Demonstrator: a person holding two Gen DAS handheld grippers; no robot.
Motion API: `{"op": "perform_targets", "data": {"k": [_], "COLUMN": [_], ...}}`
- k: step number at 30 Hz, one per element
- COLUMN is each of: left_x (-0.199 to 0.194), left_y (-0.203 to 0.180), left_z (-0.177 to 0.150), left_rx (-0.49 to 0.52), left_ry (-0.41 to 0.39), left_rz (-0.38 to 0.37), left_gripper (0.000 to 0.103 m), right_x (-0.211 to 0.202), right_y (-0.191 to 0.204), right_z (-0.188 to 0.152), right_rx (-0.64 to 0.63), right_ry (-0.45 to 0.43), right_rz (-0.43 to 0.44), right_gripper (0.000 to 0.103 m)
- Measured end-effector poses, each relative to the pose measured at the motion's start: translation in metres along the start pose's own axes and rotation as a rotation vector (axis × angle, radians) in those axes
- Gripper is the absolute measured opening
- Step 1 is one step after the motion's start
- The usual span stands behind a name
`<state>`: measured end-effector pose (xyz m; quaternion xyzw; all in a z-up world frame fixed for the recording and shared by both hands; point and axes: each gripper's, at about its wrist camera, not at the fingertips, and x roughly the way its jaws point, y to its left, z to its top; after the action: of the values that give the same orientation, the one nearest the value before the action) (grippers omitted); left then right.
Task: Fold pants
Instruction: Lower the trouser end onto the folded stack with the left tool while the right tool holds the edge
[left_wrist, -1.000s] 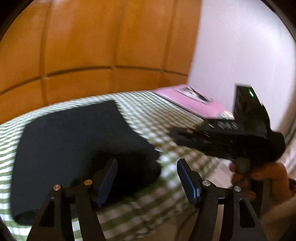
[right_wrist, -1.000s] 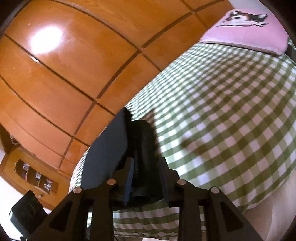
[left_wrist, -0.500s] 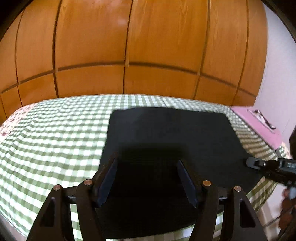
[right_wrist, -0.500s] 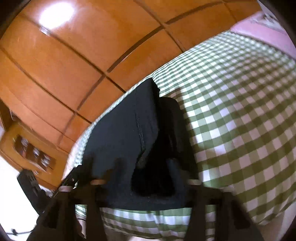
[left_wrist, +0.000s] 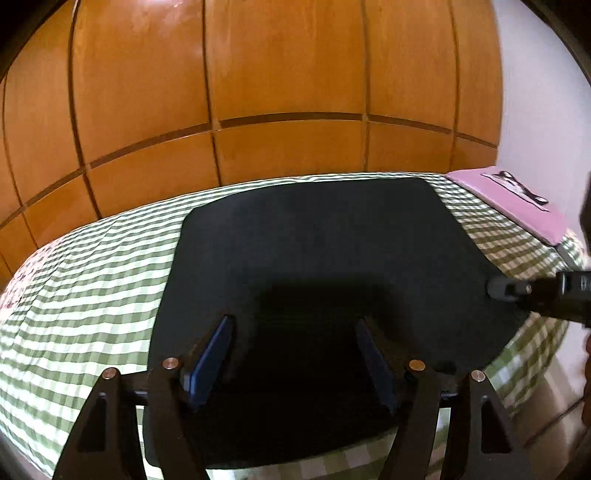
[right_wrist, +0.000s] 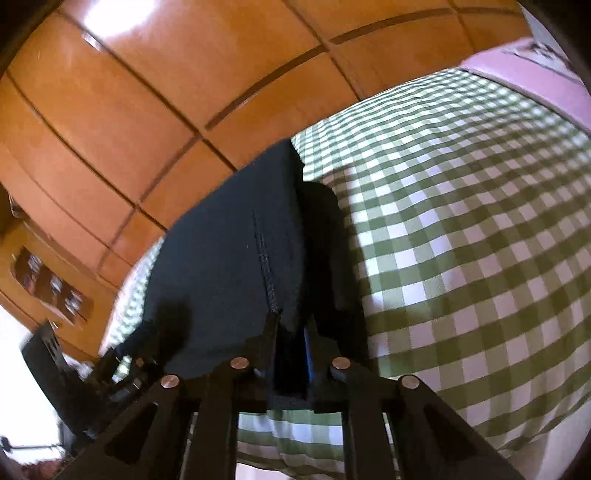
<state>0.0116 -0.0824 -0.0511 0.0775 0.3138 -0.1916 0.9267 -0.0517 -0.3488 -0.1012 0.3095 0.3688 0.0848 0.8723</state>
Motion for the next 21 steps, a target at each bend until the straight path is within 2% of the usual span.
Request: {"op": "perform_targets", "data": {"k": [2, 4, 7, 9, 12, 15, 21], "left_x": [-0.004, -0.009, -0.013, -0.011, -0.004, 0.009, 0.050], "left_y": [0.005, 0.013, 0.027, 0.034, 0.041, 0.044, 0.051], "left_z": [0.006, 0.015, 0.034, 0.050, 0.067, 0.078, 0.081], "left_rx": [-0.025, -0.070, -0.151, -0.198, -0.246, -0.247, -0.240], "left_ry": [-0.002, -0.022, -0.065, -0.076, -0.091, -0.087, 0.043], "left_rz": [-0.041, -0.081, -0.064, -0.049, -0.012, 0.033, 0.091], "left_gripper": [0.071, 0.071, 0.073, 0.076, 0.079, 0.084, 0.084], "right_x": [-0.006, -0.017, -0.041, -0.044, -0.031, -0.006, 0.043], "right_y": [-0.001, 0.000, 0.007, 0.016, 0.040, 0.065, 0.087], "right_z": [0.007, 0.017, 0.040, 0.053, 0.072, 0.082, 0.079], "right_rx": [0.015, 0.022, 0.043, 0.026, -0.049, -0.128, -0.237], "right_ry": [0.000, -0.043, -0.157, -0.189, -0.165, -0.133, -0.062], "right_rz": [0.026, 0.001, 0.029, 0.063, 0.045, 0.031, -0.005], "right_gripper": [0.020, 0.027, 0.030, 0.031, 0.031, 0.031, 0.031]}}
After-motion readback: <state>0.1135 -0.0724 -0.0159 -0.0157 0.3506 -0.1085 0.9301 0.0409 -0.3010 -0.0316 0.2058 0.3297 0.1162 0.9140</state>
